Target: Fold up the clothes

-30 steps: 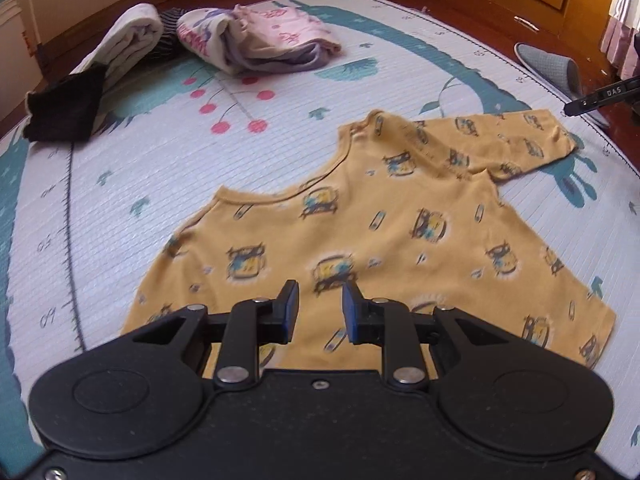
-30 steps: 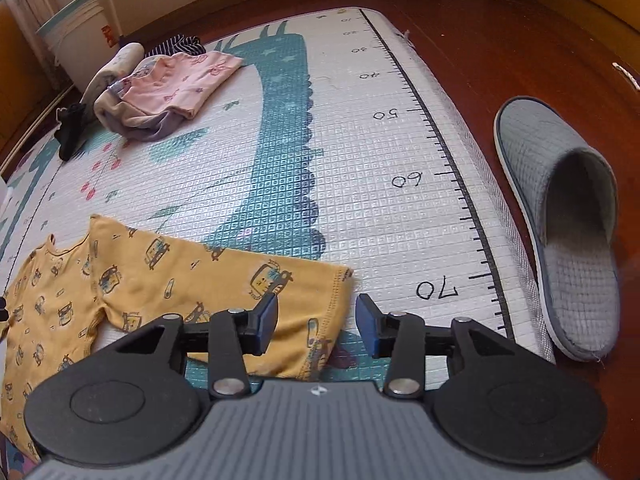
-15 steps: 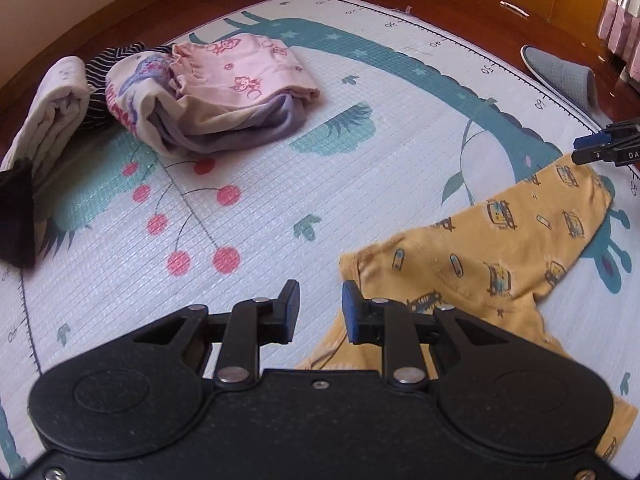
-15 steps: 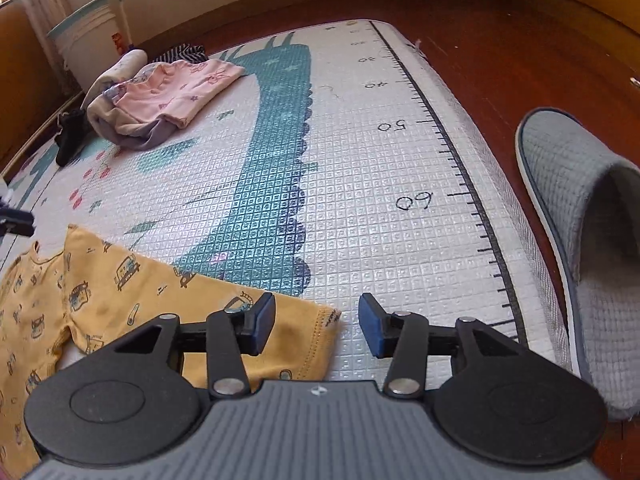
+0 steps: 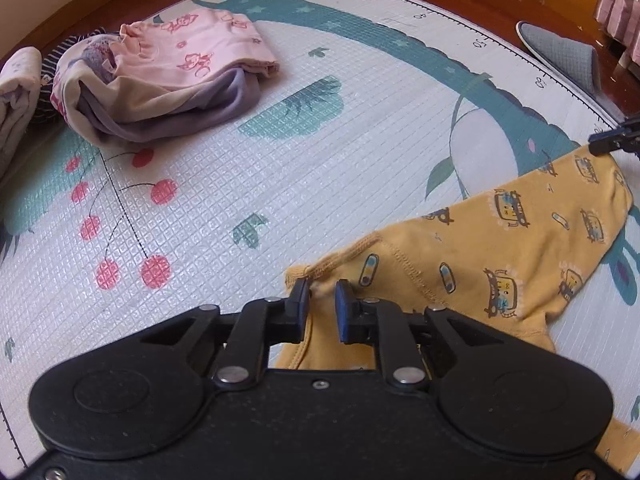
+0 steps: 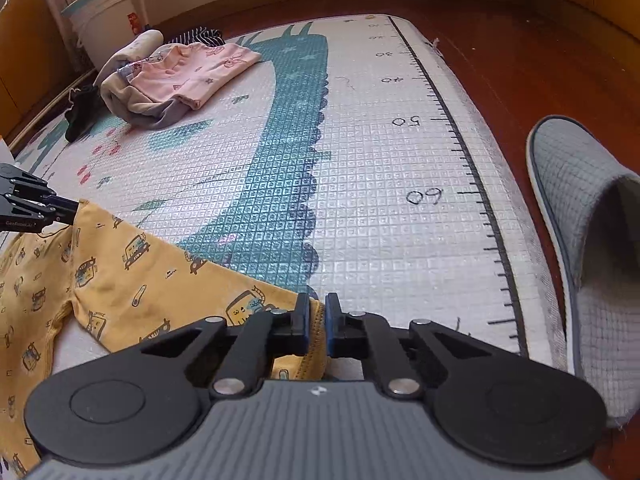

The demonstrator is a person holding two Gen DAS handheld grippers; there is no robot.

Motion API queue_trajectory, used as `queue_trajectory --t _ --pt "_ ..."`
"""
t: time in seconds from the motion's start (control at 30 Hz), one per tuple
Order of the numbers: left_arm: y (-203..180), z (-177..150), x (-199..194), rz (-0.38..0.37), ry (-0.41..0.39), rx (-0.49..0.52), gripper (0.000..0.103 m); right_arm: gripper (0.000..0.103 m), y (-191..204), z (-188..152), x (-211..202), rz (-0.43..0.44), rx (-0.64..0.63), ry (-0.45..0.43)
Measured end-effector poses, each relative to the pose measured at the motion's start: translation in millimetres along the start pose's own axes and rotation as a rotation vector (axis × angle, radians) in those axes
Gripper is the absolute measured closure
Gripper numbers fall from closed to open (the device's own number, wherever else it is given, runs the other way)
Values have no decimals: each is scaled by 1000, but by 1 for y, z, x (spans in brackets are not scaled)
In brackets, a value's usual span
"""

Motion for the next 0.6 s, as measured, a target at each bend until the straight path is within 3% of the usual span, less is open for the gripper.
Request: queue_trajectory --t 0.3,0.4,0.47,0.6 --pt "0 -2 1 -2 15 -3 89 95 -15 -37 -24 -8 119 75" --pt "0 -1 2 -3 16 -5 89 92 -4 -26 -25 -24 61 46" --pt "2 0 0 -18 18 -24 89 84 0 -14 -30 -35 41 10" --pt "12 3 -13 -41 -32 -83 89 84 7 5 -40 -86 -27 -55"
Point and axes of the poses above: each gripper's, at about its wrist camera, not at the fingertips, and x roughly the way its jaws point, y to its left, z to its top, the point moved 10 cm from there along x, roughly the way its jaws point
